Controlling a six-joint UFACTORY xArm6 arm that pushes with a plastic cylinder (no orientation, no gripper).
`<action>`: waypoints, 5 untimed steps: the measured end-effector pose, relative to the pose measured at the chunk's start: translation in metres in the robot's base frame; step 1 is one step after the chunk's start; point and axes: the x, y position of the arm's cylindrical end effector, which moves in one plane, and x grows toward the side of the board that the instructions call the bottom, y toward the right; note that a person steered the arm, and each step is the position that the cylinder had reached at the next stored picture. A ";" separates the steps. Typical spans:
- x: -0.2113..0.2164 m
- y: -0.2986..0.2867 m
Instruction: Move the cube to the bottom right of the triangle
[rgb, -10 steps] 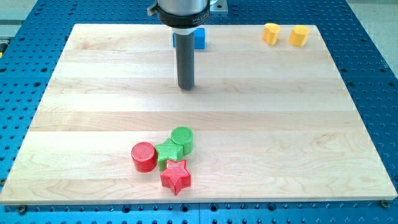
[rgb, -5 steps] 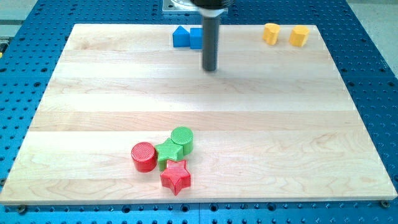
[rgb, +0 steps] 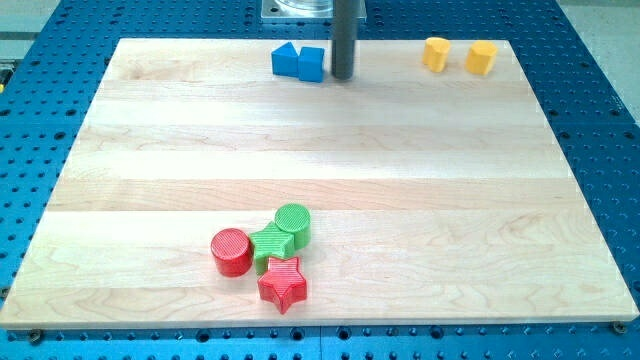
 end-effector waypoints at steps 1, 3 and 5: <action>-0.024 -0.027; 0.040 -0.071; 0.092 -0.056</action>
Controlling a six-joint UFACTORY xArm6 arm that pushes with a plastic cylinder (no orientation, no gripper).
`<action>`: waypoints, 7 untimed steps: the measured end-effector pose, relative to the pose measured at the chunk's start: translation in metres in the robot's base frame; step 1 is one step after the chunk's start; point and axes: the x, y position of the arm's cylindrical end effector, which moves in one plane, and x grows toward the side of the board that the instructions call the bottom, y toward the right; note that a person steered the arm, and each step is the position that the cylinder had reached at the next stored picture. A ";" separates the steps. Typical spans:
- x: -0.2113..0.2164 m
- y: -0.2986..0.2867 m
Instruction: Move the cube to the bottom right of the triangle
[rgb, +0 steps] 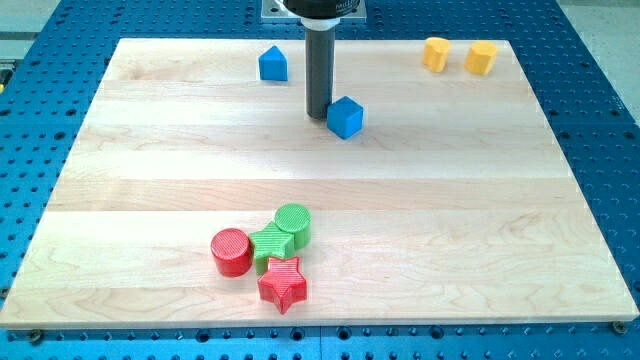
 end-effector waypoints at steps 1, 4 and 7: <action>-0.003 0.045; 0.027 0.064; 0.002 0.047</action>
